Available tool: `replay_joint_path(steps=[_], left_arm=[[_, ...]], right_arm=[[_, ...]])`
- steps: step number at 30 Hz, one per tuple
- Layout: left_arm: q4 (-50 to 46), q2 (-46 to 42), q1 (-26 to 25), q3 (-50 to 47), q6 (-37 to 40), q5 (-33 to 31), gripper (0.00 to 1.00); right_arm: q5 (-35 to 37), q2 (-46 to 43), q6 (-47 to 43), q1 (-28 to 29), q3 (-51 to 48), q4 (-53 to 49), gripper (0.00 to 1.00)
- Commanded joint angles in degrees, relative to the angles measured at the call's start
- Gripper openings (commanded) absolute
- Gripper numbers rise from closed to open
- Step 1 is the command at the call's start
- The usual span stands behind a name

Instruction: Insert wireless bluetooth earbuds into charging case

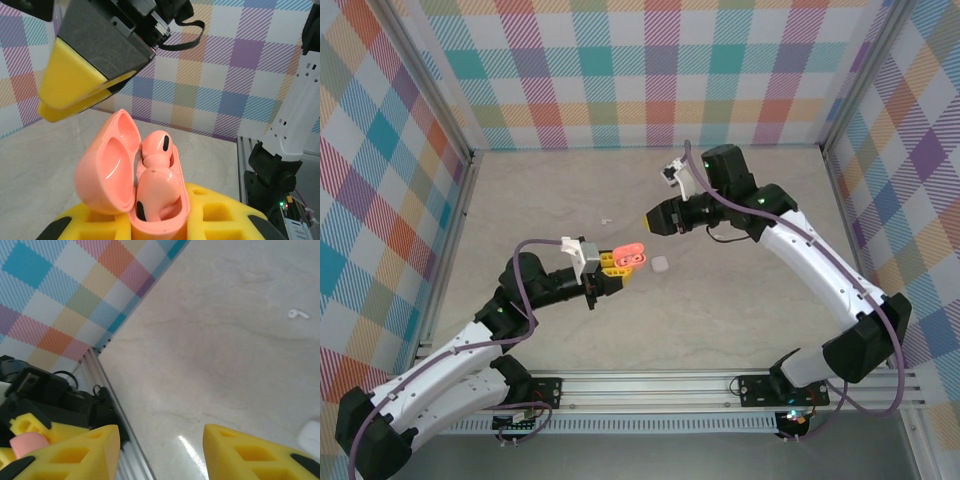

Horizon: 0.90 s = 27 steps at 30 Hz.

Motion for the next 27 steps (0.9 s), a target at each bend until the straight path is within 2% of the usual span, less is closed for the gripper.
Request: replay_joint_path(steps=[1, 7, 14, 20, 27], left_arm=[[-1.31, 0.43, -0.68, 2.78, 1.7, 2.36, 0.11], [-1.83, 1.06, -0.66, 3.16, 2.44, 2.35, 0.11], [-1.82, 2.78, -0.68, 4.19, 2.79, 2.06, 0.11], [-0.49, 4.79, -0.68, 4.48, 2.47, 0.99, 0.11], [0.37, 6.53, -0.62, 5.17, 2.26, 0.11, 0.11]], right_arm=[[-7.32, 1.34, 3.05, -0.1, -0.18, 4.47, 0.45], [-8.5, 3.25, 2.82, 1.14, -0.06, 6.53, 0.43], [-9.05, 4.83, 0.28, 2.48, 0.19, 2.26, 0.39], [-11.09, 4.5, -3.54, 3.23, 0.85, -2.93, 0.31], [-11.38, 3.68, -7.72, 3.76, 1.29, -8.32, 0.3]])
